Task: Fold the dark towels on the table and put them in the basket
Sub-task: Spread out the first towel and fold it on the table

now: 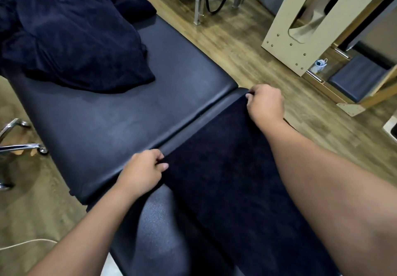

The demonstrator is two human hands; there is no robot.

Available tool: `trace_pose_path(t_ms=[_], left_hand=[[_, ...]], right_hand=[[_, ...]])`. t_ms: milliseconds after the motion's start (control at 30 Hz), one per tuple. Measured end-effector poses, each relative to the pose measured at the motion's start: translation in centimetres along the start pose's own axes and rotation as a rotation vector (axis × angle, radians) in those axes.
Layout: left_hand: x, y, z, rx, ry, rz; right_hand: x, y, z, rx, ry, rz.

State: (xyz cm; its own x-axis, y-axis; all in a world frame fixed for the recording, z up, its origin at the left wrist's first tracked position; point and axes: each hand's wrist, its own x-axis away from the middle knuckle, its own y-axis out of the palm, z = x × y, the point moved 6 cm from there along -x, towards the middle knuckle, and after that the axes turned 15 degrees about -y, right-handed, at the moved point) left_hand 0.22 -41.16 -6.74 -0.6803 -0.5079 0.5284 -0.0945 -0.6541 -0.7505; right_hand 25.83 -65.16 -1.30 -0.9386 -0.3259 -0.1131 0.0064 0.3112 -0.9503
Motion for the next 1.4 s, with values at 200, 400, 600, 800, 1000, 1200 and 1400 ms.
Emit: trace_pose_path(t_ms=[200, 400, 600, 800, 1000, 1200, 1400], left_hand=[[3.8, 1.9, 5.0, -0.359, 0.379, 0.42], [3.6, 7.7, 3.3, -0.656, 0.546, 0.188], [1.8, 7.3, 2.4, -0.717, 0.557, 0.219], [2.8, 6.6, 5.5, -0.82, 0.299, 0.297], [13.9, 17.3, 12.8, -0.885, 0.734, -0.111], [18.6, 23.8, 18.0, -1.009, 0.786, -0.022], [26.1, 33.0, 23.9, -1.074, 1.227, -0.29]], right_hand=[[4.9, 4.4, -4.0, -0.2, -0.153, -0.348], [18.0, 6.0, -5.8, -0.091, -0.16, -0.318], [31.3, 6.3, -3.7, 0.1, -0.148, -0.399], [38.8, 2.6, 3.1, 0.063, 0.27, -0.448], [44.1, -0.2, 6.1, 0.035, 0.543, -0.396], [53.8, -3.8, 13.7, -0.006, 0.906, -0.291], [56.2, -3.9, 14.3, -0.02, 0.855, -0.295]])
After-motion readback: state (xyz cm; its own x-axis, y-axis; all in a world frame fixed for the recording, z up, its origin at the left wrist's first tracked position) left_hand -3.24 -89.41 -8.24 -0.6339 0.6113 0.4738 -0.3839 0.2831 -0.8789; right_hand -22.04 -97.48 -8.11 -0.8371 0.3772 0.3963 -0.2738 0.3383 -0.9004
